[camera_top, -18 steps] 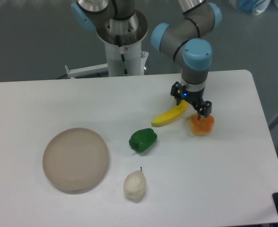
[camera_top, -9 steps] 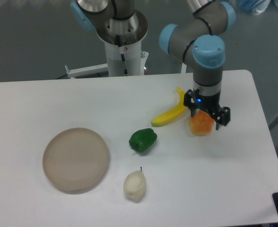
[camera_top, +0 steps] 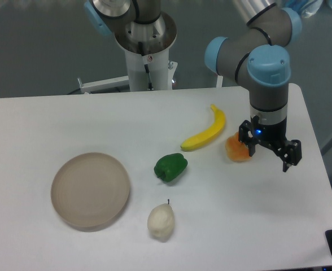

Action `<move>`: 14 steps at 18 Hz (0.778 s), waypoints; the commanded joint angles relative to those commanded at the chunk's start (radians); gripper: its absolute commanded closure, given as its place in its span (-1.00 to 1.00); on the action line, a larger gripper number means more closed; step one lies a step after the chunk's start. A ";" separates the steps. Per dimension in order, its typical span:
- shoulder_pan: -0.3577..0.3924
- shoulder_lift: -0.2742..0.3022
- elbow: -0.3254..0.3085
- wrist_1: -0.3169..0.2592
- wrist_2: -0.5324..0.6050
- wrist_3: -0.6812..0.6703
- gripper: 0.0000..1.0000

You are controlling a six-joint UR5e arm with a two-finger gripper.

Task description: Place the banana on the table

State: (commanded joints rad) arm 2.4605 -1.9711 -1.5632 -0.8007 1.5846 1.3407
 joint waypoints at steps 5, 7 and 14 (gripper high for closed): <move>-0.009 -0.011 0.015 0.000 0.000 -0.021 -1.00; -0.011 -0.014 0.017 0.000 0.000 -0.022 -1.00; -0.015 -0.018 0.017 0.000 0.003 -0.021 -1.00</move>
State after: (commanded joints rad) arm 2.4452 -1.9896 -1.5463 -0.8007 1.5877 1.3192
